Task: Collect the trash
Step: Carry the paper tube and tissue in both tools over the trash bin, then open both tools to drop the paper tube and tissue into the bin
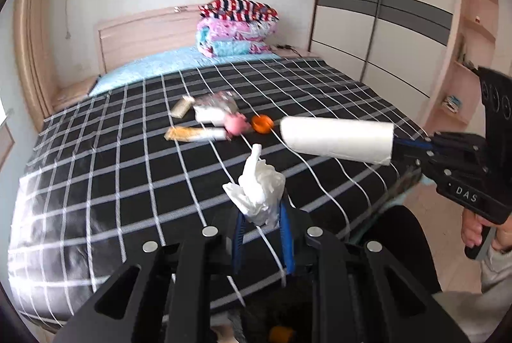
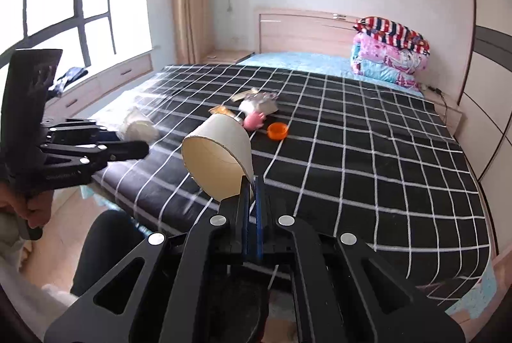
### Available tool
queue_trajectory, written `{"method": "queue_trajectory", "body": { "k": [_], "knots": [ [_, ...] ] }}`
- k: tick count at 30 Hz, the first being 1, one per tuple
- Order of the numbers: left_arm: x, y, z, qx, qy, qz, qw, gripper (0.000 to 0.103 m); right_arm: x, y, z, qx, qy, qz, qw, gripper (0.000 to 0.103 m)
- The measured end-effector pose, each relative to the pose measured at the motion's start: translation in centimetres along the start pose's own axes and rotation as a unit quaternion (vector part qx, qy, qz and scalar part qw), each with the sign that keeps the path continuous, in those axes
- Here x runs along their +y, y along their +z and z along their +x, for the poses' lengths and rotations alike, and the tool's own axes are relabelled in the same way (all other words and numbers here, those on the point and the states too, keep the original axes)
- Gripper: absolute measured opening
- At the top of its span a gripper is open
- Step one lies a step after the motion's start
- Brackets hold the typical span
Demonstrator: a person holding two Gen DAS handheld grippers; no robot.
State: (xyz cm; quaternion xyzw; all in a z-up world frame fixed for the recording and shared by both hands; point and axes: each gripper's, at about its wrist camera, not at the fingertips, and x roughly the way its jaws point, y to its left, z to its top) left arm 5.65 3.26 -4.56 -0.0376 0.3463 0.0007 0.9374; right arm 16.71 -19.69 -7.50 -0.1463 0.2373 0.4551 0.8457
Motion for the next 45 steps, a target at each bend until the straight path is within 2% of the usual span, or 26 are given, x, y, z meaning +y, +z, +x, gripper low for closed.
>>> {"method": "queue_trajectory", "body": {
  "k": [10,18,21,37,45],
  "knots": [
    [-1.2,-4.5,0.7,0.046,-0.024,-0.02,0.9985,0.019,1.8,-3.5,-2.1,0.032,0.062,-0.002,0.998,0.004],
    [-1.5,-7.4,1.1,0.076,-0.041,-0.036,0.9956,0.019,3.0,-6.2,-2.8,0.073,0.084,-0.015,0.994,0.004],
    [-1.7,-8.8,2.1,0.1,-0.045,-0.045,0.9929,0.019,3.1,-7.3,-2.5,0.095,0.085,-0.018,0.992,0.004],
    [-2.5,-14.9,9.7,0.219,-0.066,-0.057,0.9719,0.019,3.4,-13.9,5.0,0.237,0.089,0.013,0.967,0.004],
    [-2.3,-15.9,11.4,0.245,-0.066,-0.06,0.9655,0.019,4.0,-14.8,8.2,0.27,0.086,0.018,0.959,0.004]
  ]
}}
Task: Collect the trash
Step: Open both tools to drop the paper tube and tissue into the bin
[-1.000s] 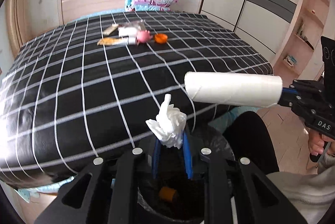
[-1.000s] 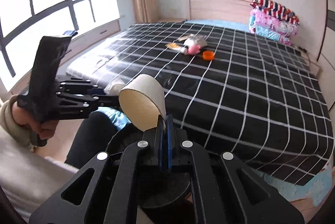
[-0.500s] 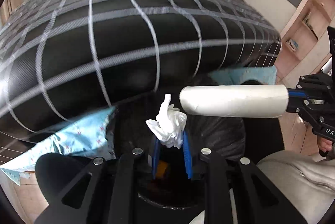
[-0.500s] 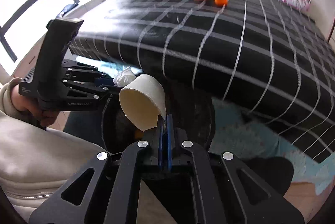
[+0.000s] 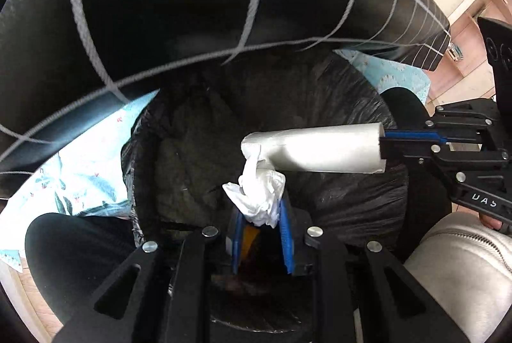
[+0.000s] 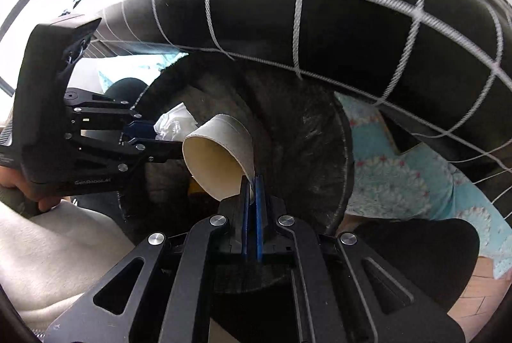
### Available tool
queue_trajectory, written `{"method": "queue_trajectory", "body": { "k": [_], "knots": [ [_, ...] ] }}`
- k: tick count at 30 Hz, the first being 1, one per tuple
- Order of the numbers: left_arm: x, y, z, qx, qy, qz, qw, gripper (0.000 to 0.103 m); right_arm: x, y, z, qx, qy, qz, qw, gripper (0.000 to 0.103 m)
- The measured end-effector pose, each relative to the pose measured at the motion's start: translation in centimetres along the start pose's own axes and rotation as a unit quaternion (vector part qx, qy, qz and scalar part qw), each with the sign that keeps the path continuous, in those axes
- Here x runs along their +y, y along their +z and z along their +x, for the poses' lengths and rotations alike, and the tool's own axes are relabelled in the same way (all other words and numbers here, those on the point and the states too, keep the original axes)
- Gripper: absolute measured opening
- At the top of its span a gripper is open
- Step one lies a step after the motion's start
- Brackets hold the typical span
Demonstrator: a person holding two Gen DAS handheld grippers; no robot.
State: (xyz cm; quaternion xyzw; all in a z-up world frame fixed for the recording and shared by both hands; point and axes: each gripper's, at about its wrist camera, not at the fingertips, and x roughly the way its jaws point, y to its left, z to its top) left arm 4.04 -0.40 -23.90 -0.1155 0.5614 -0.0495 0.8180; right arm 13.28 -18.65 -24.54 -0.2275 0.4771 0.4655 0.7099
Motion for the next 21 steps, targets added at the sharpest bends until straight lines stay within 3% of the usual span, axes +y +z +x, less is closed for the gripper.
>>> {"method": "queue_trajectory", "body": {
  "k": [15,17,18,19,21],
  "knots": [
    [-0.3,0.5,1.0,0.014,0.011,-0.007,0.9998,0.021,-0.2,0.9,1.4,0.011,-0.006,0.013,1.0,0.006],
    [-0.5,0.7,1.2,0.021,0.023,-0.01,0.9995,0.028,-0.3,0.9,1.3,0.01,-0.007,0.013,1.0,0.016],
    [-0.4,0.6,1.3,0.025,0.027,-0.013,0.9992,0.039,-0.2,0.8,1.3,0.009,-0.008,0.014,1.0,0.033],
    [-0.5,0.6,1.2,0.027,0.027,-0.014,0.9992,0.046,-0.3,0.8,1.0,0.004,-0.008,0.015,1.0,0.044],
    [-0.6,0.6,0.9,0.023,0.022,-0.013,0.9994,0.053,-0.3,0.8,0.6,-0.003,-0.009,0.017,1.0,0.044]
  ]
}}
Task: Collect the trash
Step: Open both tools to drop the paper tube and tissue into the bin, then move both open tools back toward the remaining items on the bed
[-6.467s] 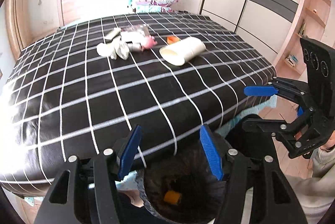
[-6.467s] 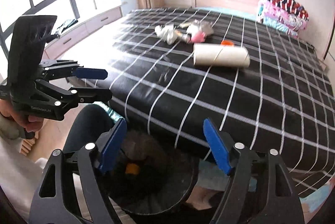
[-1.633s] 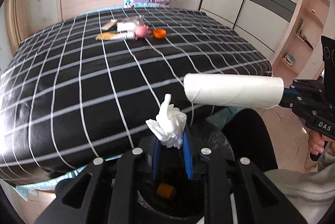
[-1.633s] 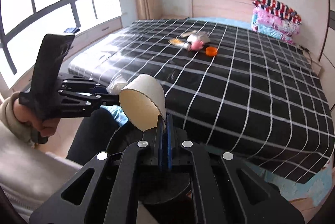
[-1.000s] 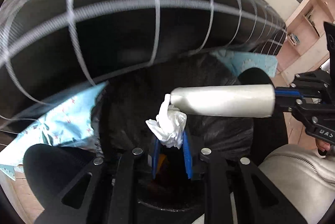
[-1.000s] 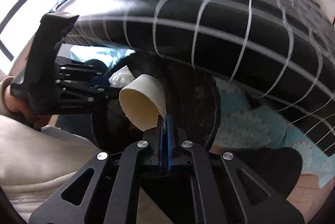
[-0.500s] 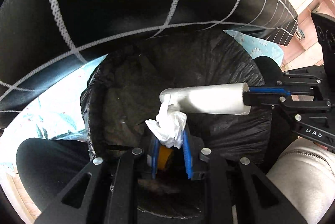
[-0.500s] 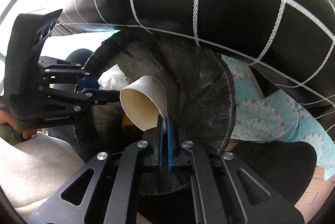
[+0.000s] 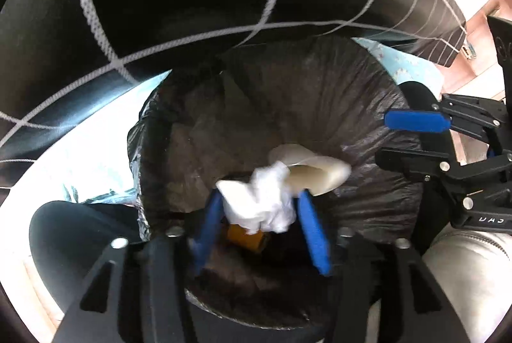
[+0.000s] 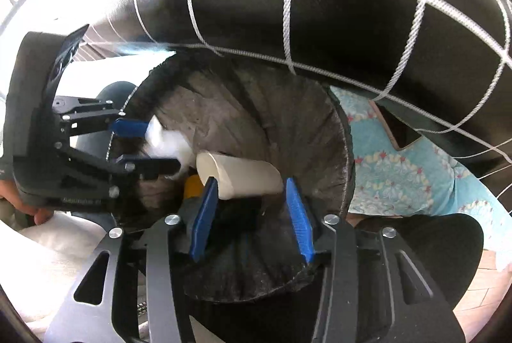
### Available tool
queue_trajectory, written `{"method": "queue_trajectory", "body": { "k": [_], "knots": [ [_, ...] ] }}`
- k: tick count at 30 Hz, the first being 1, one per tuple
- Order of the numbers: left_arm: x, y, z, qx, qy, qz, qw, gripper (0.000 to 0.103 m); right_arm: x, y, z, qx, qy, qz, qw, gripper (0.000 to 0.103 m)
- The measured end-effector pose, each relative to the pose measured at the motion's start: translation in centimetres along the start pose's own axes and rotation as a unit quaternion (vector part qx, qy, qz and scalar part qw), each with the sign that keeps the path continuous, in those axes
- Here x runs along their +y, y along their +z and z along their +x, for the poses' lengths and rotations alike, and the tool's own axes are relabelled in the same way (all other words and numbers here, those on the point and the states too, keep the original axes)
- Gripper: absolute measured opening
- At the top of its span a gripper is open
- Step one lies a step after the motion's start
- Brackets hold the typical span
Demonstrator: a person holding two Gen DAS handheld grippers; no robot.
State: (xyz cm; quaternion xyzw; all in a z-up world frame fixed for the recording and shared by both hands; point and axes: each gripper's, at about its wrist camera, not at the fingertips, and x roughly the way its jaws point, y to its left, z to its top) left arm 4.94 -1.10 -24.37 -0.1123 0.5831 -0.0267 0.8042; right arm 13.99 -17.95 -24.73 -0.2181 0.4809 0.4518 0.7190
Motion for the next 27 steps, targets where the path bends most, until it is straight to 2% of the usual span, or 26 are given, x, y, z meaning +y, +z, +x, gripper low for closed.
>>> {"method": "queue_trajectory", "body": {
  "k": [14,27],
  "knots": [
    [-1.0,0.2,-5.0,-0.061,-0.011,0.013,0.998,0.055,1.2,0.2,-3.8,-0.046,0.006,-0.011,0.999,0.044],
    [-1.0,1.3,-11.3,-0.139,-0.001,0.048,0.9892,0.055,1.6,1.6,-8.5,-0.097,0.011,-0.024,0.995,0.044]
  ]
}}
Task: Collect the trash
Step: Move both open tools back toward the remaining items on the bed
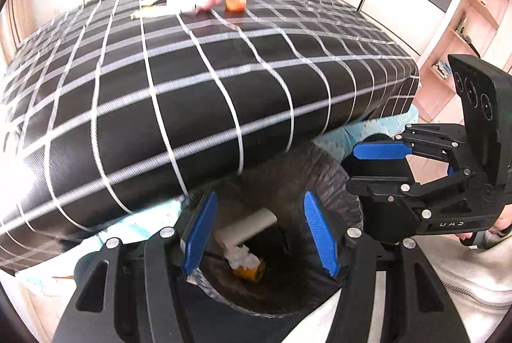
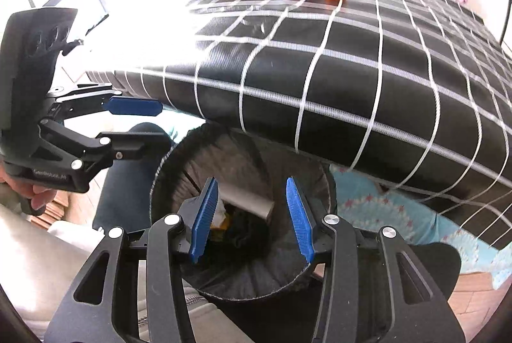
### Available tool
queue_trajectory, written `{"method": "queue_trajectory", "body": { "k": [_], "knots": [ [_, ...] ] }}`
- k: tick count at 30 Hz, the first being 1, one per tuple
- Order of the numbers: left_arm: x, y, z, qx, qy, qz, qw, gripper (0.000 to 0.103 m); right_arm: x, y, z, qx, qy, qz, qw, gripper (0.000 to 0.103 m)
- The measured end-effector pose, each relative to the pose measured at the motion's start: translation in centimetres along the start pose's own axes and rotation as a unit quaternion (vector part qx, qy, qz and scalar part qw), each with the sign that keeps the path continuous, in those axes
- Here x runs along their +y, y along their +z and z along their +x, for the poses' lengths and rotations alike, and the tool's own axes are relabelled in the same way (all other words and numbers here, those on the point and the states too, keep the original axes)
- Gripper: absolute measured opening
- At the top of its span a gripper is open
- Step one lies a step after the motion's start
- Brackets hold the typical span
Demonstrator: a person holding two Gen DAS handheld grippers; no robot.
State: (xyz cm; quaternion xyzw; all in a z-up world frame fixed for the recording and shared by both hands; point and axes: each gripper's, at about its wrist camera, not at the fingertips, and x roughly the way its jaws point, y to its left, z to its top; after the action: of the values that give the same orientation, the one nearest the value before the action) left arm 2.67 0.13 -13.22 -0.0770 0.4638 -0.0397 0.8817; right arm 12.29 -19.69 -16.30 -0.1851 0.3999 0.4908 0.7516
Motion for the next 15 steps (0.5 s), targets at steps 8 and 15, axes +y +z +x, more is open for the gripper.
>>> {"method": "queue_trajectory", "body": {
  "k": [8,15],
  "knots": [
    [0.3,3.4,-2.6,-0.047,0.008,0.04,0.9981,0.055,-0.2,3.0,-2.4,-0.044,-0.004,-0.017,0.999,0.044],
    [0.9,6.5,-3.0,-0.071,0.03,0.071,0.9945,0.055,-1.0,5.3,-3.6,-0.076,-0.011,-0.022,0.997,0.044]
  ]
}}
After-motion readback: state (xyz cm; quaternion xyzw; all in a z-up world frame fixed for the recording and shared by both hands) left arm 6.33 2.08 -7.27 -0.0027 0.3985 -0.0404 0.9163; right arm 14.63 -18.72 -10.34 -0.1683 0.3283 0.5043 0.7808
